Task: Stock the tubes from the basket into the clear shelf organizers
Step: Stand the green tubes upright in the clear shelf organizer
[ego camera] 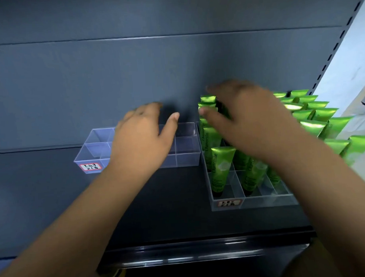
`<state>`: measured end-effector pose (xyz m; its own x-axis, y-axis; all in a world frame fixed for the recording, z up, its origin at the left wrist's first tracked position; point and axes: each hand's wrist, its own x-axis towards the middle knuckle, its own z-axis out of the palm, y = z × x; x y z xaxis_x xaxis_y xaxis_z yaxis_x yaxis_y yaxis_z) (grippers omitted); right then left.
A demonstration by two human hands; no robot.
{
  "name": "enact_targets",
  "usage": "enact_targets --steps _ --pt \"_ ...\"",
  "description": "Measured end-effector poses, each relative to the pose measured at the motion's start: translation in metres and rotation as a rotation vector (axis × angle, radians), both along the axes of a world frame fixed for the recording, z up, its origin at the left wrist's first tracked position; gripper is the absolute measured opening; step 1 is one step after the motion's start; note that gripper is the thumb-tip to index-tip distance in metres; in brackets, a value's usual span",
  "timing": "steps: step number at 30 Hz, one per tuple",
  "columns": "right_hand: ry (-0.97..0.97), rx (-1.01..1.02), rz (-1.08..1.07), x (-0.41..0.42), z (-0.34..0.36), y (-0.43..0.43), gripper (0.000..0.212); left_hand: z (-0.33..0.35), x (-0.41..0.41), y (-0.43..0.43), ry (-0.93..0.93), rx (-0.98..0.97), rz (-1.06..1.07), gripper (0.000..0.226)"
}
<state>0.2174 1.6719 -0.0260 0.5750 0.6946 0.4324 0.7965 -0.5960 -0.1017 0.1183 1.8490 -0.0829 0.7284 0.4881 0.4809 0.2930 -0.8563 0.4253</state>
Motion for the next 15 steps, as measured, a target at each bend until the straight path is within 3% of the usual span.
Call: enact_targets --steps 6,15 --pt "0.036 0.055 0.179 -0.086 -0.005 0.053 0.064 0.011 -0.096 0.033 0.08 0.121 0.245 0.072" --pt "0.265 0.084 0.748 -0.321 -0.052 0.171 0.063 -0.038 -0.381 0.05 0.197 0.062 0.854 0.077"
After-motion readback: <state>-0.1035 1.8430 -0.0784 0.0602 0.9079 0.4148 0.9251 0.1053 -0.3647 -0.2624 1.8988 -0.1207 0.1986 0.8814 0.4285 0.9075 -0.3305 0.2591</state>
